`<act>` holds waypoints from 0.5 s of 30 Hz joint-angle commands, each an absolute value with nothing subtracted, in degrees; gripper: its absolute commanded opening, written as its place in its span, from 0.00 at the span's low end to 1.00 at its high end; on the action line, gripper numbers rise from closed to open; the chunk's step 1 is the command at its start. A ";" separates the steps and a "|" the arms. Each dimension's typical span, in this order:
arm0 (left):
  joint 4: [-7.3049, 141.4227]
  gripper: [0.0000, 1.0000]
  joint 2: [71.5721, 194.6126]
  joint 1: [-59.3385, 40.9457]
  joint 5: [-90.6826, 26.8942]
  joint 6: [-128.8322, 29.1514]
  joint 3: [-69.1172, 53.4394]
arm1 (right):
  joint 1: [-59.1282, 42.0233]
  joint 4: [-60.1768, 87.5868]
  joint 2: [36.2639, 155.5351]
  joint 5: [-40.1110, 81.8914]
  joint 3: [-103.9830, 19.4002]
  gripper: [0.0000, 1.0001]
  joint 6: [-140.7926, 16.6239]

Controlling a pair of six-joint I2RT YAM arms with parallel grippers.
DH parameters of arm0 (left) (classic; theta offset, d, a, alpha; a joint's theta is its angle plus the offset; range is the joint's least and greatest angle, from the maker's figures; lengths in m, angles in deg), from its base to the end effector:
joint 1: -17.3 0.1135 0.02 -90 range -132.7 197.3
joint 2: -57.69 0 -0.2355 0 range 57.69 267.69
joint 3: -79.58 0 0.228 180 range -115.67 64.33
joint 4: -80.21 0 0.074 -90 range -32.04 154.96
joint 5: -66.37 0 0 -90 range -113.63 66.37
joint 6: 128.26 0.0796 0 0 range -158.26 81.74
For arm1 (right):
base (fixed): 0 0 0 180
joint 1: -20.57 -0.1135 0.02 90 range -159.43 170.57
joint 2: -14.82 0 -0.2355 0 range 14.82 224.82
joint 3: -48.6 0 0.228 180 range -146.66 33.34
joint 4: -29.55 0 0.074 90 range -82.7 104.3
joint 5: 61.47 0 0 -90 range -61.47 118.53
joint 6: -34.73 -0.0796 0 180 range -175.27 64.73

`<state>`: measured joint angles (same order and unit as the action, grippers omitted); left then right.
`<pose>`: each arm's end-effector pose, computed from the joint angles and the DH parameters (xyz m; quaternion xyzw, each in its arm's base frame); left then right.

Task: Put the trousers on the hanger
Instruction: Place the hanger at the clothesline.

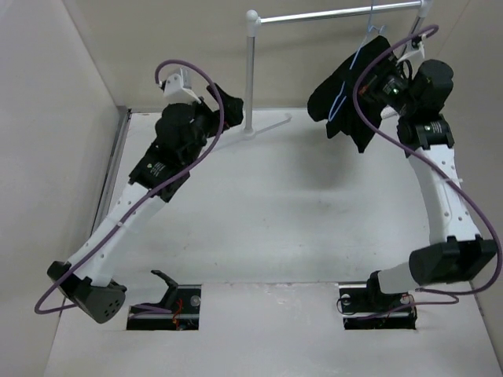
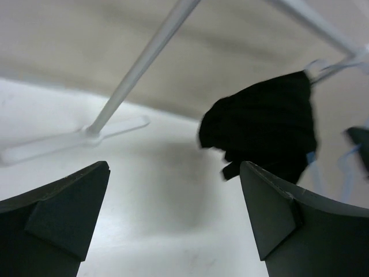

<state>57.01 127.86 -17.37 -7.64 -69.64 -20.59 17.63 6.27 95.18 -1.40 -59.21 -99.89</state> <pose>0.2485 -0.1452 0.4669 -0.0851 0.6602 -0.3262 0.6712 0.3230 0.0564 0.4612 0.0573 0.6821 0.4462 0.5766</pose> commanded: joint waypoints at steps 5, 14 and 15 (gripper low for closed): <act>55.29 1.00 126.77 -12.54 -8.69 -75.43 -5.91 | 20.53 14.30 107.00 -3.99 -75.36 0.00 -98.60; 56.60 1.00 130.63 -11.83 -10.62 -76.41 -1.33 | 23.08 14.21 114.92 -6.18 -82.32 0.00 -99.92; 56.87 1.00 131.07 -11.74 -10.63 -76.41 -1.15 | 23.34 14.21 115.62 -6.27 -82.58 0.00 -100.09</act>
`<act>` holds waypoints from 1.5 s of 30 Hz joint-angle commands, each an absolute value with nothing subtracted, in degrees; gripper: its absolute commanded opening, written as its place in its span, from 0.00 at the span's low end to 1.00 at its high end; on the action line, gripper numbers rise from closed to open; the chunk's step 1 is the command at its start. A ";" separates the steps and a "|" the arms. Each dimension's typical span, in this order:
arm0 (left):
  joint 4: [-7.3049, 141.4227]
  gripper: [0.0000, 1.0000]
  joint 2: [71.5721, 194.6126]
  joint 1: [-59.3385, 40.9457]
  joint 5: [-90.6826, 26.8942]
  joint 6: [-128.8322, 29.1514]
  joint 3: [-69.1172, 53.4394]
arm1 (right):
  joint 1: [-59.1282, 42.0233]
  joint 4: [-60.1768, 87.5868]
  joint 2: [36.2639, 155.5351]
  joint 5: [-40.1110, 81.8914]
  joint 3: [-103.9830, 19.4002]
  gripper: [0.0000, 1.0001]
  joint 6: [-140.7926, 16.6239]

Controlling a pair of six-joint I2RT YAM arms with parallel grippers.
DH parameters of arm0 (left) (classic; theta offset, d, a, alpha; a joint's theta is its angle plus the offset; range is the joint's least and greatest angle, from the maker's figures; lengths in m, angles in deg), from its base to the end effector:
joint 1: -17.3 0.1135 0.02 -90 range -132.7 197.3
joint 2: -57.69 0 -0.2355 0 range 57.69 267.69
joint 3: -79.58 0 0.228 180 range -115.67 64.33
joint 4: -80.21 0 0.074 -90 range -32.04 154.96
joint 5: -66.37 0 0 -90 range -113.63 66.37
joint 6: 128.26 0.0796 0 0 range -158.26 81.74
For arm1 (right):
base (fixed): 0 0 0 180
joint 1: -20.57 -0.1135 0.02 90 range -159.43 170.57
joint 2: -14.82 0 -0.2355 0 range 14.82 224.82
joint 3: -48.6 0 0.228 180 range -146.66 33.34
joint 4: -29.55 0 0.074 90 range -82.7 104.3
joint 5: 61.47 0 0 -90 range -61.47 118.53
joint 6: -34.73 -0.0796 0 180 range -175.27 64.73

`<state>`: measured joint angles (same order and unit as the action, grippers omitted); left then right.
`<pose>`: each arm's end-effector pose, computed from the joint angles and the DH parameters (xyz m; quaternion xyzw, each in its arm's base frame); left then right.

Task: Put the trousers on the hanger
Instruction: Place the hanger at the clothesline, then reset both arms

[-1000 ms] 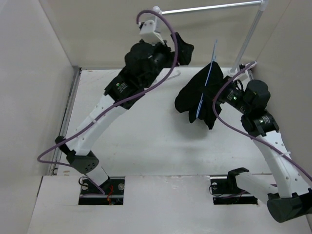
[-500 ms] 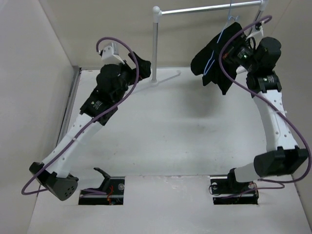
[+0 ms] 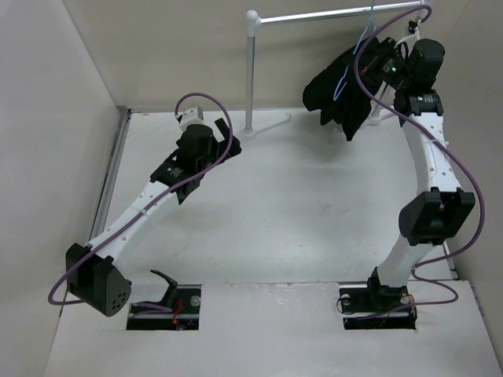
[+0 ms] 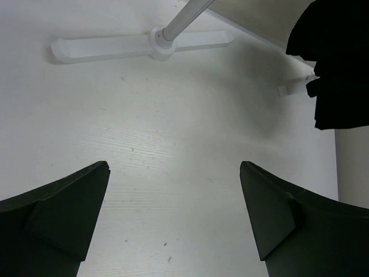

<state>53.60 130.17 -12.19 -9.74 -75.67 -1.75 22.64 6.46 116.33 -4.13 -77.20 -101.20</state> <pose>0.2866 -0.1401 0.3270 -0.1265 0.7950 -0.2410 0.5421 0.4171 0.0279 0.4410 0.0896 0.6951 0.4386 0.5626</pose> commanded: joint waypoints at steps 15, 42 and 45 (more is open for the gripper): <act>58.01 1.00 135.20 -11.22 -12.64 -78.87 -0.36 | 25.89 15.35 120.29 -6.89 -78.55 0.01 -101.24; 41.67 1.00 142.85 -13.14 -13.35 -79.13 -7.47 | 28.79 13.16 84.19 14.01 -37.88 1.00 -101.06; 39.82 1.00 144.60 -16.92 -12.65 -77.29 -8.70 | 27.83 9.48 75.93 20.51 -25.50 1.00 -102.63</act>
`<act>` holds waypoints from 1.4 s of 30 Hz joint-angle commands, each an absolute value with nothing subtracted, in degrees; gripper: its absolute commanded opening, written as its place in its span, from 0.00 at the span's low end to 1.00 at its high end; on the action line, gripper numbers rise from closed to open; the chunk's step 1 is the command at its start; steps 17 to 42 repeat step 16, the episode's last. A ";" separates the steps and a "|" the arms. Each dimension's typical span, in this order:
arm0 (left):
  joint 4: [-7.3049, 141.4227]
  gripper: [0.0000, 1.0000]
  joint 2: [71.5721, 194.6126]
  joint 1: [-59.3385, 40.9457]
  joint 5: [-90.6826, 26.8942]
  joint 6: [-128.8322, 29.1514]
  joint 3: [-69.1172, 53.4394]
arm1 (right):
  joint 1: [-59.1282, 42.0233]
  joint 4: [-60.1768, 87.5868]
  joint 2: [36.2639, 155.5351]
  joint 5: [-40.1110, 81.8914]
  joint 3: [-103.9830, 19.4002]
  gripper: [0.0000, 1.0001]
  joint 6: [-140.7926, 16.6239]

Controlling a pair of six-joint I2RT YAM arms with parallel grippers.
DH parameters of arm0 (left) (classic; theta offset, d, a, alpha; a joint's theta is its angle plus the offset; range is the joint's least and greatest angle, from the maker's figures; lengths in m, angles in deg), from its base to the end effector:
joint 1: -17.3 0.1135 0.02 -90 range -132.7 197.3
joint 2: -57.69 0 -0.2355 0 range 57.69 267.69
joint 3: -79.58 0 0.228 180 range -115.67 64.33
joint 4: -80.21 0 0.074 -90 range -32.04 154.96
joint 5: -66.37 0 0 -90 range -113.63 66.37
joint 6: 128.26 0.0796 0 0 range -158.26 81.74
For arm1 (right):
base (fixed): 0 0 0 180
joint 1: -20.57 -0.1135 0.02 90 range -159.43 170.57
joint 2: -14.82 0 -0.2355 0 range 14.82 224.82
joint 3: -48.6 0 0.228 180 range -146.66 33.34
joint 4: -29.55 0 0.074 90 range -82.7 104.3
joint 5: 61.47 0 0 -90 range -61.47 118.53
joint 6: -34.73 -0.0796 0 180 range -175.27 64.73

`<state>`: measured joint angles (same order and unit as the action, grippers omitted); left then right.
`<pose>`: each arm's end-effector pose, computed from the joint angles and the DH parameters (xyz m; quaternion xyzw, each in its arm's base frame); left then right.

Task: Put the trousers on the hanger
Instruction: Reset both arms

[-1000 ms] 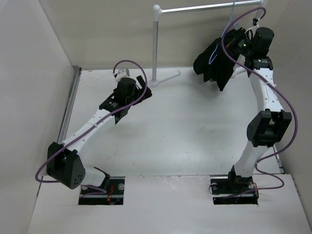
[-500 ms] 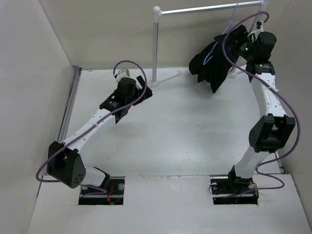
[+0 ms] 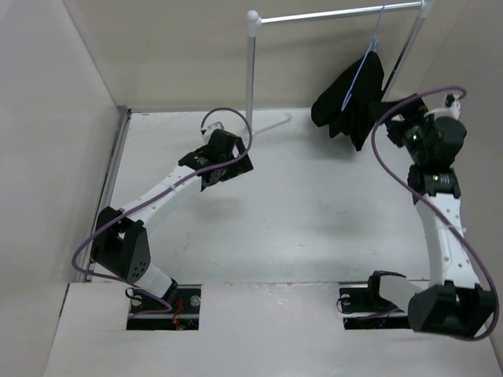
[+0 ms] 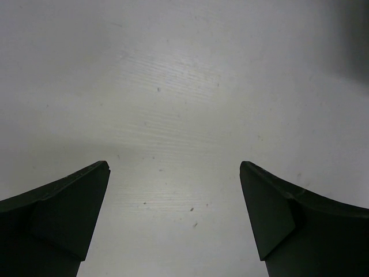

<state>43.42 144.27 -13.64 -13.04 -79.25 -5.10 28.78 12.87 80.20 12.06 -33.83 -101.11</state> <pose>0.3100 -0.1688 0.2459 -0.1184 0.8906 -0.1859 0.3978 0.2904 -0.0191 0.3954 0.2264 0.6676 0.3220 0.6320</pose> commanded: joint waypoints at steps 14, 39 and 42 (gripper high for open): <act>42.10 1.00 148.30 -24.92 -13.09 -77.72 -8.09 | 25.28 -12.68 51.65 35.39 2.41 1.00 -101.59; 41.93 1.00 149.00 -25.45 -13.00 -77.37 -8.53 | 25.37 -13.21 51.38 35.39 1.62 1.00 -101.15; 41.93 1.00 149.00 -25.45 -13.00 -77.37 -8.53 | 25.37 -13.21 51.38 35.39 1.62 1.00 -101.15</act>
